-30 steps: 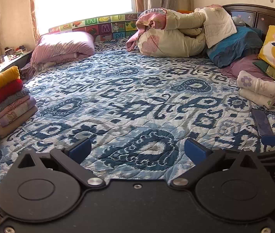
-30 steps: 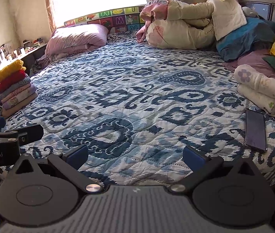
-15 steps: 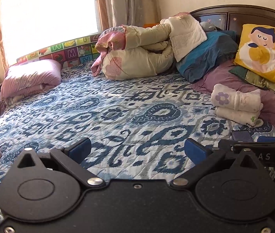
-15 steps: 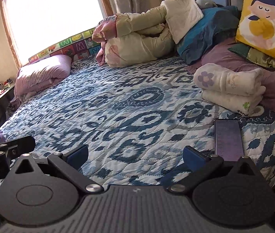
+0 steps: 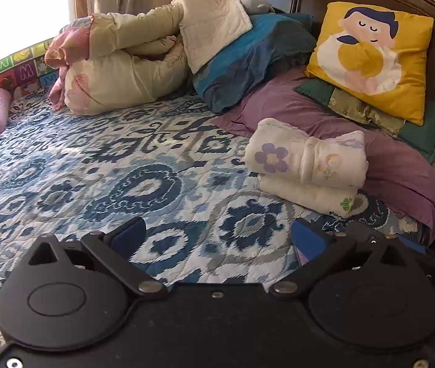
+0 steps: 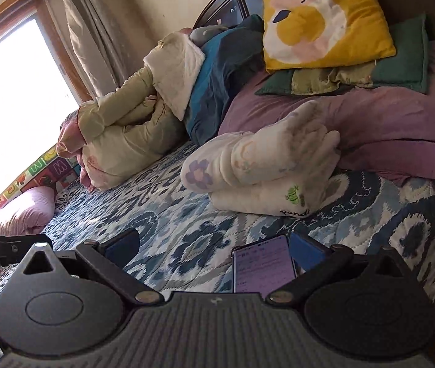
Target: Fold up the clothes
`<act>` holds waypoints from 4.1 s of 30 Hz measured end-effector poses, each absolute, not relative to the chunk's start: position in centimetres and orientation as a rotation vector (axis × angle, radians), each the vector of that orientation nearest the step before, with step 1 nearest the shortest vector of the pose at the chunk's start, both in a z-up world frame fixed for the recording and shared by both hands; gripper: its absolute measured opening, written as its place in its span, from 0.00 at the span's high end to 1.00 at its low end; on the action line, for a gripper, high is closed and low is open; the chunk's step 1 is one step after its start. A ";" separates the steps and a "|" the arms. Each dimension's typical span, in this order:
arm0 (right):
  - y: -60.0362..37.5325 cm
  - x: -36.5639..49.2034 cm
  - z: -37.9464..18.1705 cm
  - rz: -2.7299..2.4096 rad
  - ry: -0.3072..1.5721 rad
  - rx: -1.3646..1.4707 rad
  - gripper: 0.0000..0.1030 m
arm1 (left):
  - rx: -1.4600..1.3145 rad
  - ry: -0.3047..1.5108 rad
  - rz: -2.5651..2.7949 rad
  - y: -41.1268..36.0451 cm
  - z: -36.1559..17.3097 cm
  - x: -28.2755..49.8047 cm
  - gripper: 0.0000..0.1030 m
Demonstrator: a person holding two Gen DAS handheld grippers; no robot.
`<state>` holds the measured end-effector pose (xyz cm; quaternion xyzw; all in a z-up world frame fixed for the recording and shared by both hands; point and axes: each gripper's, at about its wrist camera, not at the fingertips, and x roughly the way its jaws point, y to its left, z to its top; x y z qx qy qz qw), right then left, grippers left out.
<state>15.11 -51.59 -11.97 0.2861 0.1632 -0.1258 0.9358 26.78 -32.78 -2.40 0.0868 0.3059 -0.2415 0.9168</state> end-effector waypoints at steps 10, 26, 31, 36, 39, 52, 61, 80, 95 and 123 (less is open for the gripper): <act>-57.5 14.3 -13.5 -0.310 0.181 0.788 0.00 | 0.008 0.721 -0.621 -39.7 -6.0 35.1 0.31; -63.0 13.3 -19.0 -0.417 0.173 1.209 0.00 | -0.016 0.819 -0.681 -46.4 -9.2 45.8 0.30; -63.2 13.8 -19.1 -0.411 0.210 1.185 0.00 | 0.029 0.746 -0.699 -46.5 -8.7 44.0 0.55; -63.4 13.7 -19.1 -0.420 0.208 1.191 0.00 | 0.051 0.662 -0.710 -45.3 -7.5 41.1 0.71; -63.3 13.5 -19.1 -0.419 0.206 1.189 0.00 | 0.056 0.607 -0.705 -44.0 -6.4 39.1 0.74; -61.7 13.8 -18.0 -0.369 0.174 1.158 0.00 | -0.004 0.479 -0.344 -22.0 -1.3 33.5 0.75; -52.9 19.1 -14.4 0.026 0.300 0.900 0.00 | -0.120 0.602 -0.047 -5.1 -7.1 24.0 0.76; -30.8 19.8 -12.9 0.552 0.555 0.448 0.27 | -0.331 0.669 -0.048 2.7 -9.1 14.7 0.36; -26.5 22.0 -14.4 0.683 0.575 0.427 0.53 | -0.474 0.595 -0.220 4.0 -10.4 17.4 0.51; -41.0 6.5 -14.2 0.698 0.490 0.812 0.09 | -0.443 0.658 -0.326 10.5 -8.4 2.6 0.33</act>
